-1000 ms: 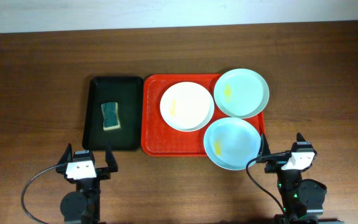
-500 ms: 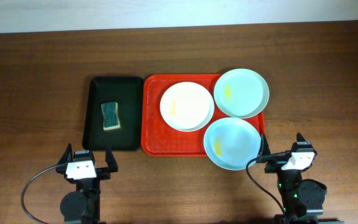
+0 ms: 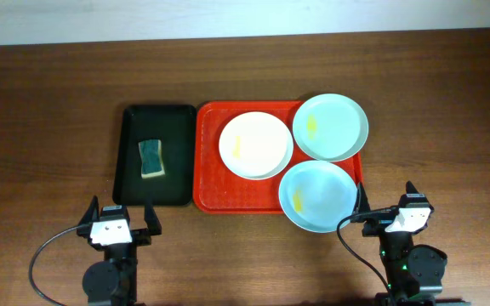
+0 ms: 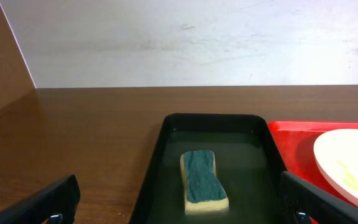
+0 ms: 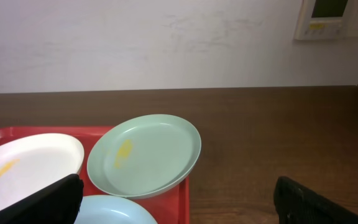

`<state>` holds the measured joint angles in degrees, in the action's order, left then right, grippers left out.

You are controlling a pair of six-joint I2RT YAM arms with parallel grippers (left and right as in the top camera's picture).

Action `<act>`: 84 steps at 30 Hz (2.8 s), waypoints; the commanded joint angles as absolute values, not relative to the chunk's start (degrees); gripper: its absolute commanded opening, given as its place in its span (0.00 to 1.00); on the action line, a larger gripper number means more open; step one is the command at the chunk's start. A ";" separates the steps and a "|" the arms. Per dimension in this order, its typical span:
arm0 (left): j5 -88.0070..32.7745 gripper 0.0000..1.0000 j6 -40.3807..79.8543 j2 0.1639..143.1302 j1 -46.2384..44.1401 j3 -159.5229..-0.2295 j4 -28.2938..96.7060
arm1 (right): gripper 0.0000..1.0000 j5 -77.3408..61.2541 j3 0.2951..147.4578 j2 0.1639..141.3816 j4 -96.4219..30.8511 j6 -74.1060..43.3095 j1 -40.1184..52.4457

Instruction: Clean dirty plates on tray and stack at the side

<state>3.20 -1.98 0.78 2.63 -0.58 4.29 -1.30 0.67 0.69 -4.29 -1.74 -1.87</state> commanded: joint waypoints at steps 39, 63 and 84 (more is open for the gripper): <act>2.37 0.99 -2.87 0.36 2.50 -0.54 4.69 | 0.98 -0.78 0.32 0.36 -4.54 -2.42 -1.56; -8.16 0.99 -0.67 0.36 2.39 -0.58 3.92 | 0.98 -0.78 0.32 0.36 -4.54 -2.42 -1.56; -11.42 0.99 3.25 0.67 2.39 -0.60 3.53 | 0.98 -0.78 0.32 0.36 -4.54 -2.42 -1.56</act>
